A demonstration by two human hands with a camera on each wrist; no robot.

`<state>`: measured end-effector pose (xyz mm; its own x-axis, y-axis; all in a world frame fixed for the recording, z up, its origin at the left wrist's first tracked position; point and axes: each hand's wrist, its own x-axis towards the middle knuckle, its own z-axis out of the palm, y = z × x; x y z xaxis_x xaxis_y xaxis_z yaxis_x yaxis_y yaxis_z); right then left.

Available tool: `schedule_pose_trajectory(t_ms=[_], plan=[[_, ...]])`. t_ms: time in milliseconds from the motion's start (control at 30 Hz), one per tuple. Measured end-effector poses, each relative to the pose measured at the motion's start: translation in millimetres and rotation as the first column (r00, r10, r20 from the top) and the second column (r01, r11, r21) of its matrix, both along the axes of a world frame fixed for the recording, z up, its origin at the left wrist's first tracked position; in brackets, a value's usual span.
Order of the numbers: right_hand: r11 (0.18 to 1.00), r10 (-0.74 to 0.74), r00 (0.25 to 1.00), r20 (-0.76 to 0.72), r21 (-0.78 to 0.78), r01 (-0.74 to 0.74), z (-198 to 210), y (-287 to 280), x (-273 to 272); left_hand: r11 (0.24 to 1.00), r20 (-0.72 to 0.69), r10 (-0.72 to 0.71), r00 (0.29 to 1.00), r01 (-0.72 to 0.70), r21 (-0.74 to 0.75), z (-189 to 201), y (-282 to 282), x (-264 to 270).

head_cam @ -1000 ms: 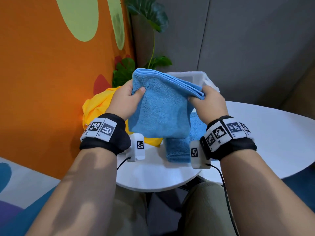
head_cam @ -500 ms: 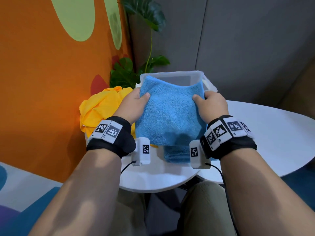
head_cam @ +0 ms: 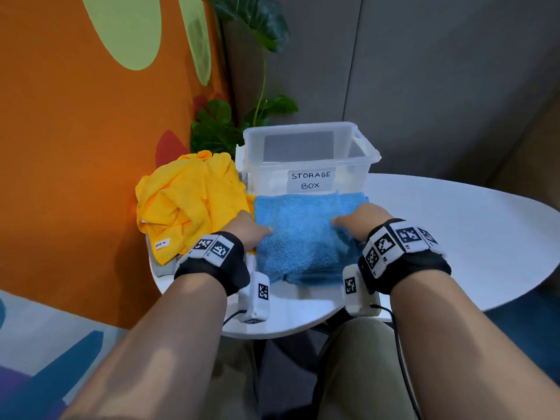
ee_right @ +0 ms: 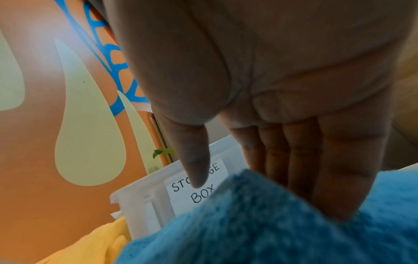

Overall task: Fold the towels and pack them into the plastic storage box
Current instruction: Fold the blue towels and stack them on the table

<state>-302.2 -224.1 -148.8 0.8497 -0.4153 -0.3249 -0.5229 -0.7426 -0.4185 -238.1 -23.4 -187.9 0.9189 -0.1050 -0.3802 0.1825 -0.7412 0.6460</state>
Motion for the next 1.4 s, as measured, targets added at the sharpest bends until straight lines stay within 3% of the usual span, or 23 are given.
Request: schedule_pose_trajectory(t_ms=[200, 300, 433, 600, 900, 1033, 1167, 1233, 1333, 1400], plan=[[0.998, 0.036, 0.998, -0.052, -0.050, -0.038, -2.4, 5.1, -5.8, 0.995, -0.039, 0.012, 0.999, -0.016, -0.095, -6.5, 3.0, -2.8], [0.999, 0.028, 0.998, -0.047, -0.034, -0.029, -3.0, 5.6, -3.9, 0.997, -0.001, -0.049, 0.999, 0.048, -0.057, -8.4, 4.8, -1.0], [0.999, 0.022, 1.000, 0.002, 0.026, -0.022, -4.3, 4.5, 0.5, 0.999, 0.026, -0.052, 0.998, 0.052, 0.008, -6.2, 5.1, 0.7], [0.997, -0.001, 0.996, 0.084, 0.075, -0.005, -6.9, 4.9, 2.8, 0.999, 0.035, -0.004, 0.999, 0.006, -0.045, -11.8, 5.8, 5.1], [0.995, 0.050, 0.990, -0.131, -0.074, -0.060, -7.8, 5.8, -4.1, 0.995, 0.073, -0.069, 0.995, 0.063, 0.081, -18.3, 8.7, 10.6], [0.999, 0.027, 0.999, -0.046, -0.029, -0.028, -10.1, 5.5, -0.8, 0.996, 0.058, -0.064, 0.996, 0.061, 0.060, -19.6, 8.1, 8.7], [0.997, -0.022, 0.998, 0.051, 0.074, 0.018, -13.0, 8.3, 1.1, 0.994, -0.017, -0.060, 0.998, 0.058, -0.095, -18.2, 5.2, 2.1], [0.992, -0.014, 0.994, 0.104, 0.124, 0.001, -14.8, 7.6, 0.7, 0.989, 0.022, -0.068, 0.997, 0.070, -0.132, -15.4, 4.8, 0.7], [0.994, 0.000, 0.978, 0.210, 0.111, -0.023, -16.3, 4.4, 2.6, 0.993, 0.133, -0.089, 0.987, 0.098, -0.068, -5.0, 3.6, 1.3], [0.993, -0.038, 0.957, 0.287, 0.118, 0.004, -14.4, 1.2, 3.2, 0.983, 0.182, -0.091, 0.979, 0.118, -0.141, 4.0, -0.9, 0.3]])
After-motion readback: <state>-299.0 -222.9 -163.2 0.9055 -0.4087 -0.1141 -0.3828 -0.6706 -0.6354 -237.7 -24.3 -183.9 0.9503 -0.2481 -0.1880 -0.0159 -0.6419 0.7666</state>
